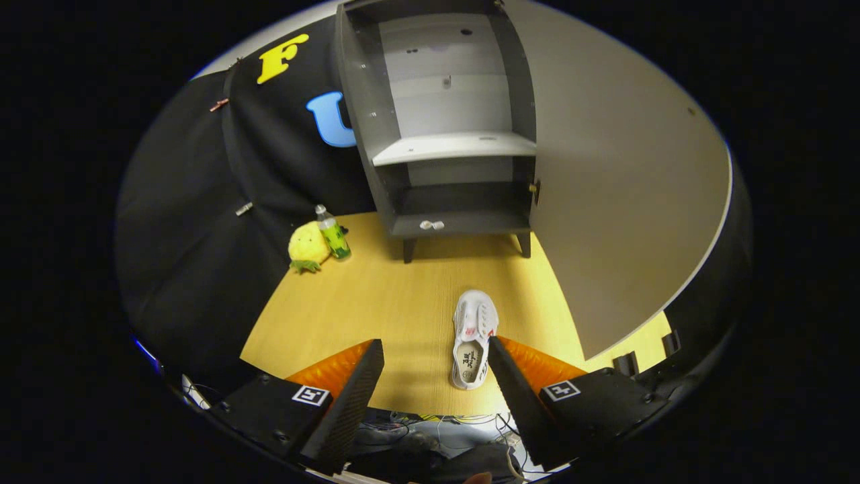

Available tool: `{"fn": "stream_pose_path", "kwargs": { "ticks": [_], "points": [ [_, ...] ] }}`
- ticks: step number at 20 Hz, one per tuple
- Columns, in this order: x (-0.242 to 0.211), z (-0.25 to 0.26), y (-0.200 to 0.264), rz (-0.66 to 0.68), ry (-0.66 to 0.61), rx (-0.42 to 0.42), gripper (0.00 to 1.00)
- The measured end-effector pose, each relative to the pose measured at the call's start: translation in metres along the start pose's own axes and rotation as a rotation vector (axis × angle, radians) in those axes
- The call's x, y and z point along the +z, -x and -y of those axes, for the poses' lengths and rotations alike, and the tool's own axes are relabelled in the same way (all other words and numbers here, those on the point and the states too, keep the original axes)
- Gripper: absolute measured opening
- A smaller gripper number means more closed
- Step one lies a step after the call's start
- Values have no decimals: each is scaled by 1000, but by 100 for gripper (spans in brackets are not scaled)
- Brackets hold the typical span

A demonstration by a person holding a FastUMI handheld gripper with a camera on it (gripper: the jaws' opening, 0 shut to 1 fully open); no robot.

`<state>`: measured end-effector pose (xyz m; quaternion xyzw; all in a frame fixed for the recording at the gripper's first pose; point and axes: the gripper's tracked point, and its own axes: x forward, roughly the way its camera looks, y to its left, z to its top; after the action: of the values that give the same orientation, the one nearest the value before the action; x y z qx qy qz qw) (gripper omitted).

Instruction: Open the shoe cabinet door, grab the shoes and put them into the shoe cabinet, then close the shoe cabinet door.

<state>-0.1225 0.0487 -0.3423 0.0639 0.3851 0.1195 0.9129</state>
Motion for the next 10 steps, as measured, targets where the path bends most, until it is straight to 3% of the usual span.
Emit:
{"fn": "stream_pose_path", "kwargs": {
  "ticks": [3,8,10],
  "points": [
    [-39,5,-57,-70,-15,-24,96],
    [-82,10,-134,-138,-78,-58,76],
    [-99,16,-156,-161,-59,-83,75]
  ]
}}
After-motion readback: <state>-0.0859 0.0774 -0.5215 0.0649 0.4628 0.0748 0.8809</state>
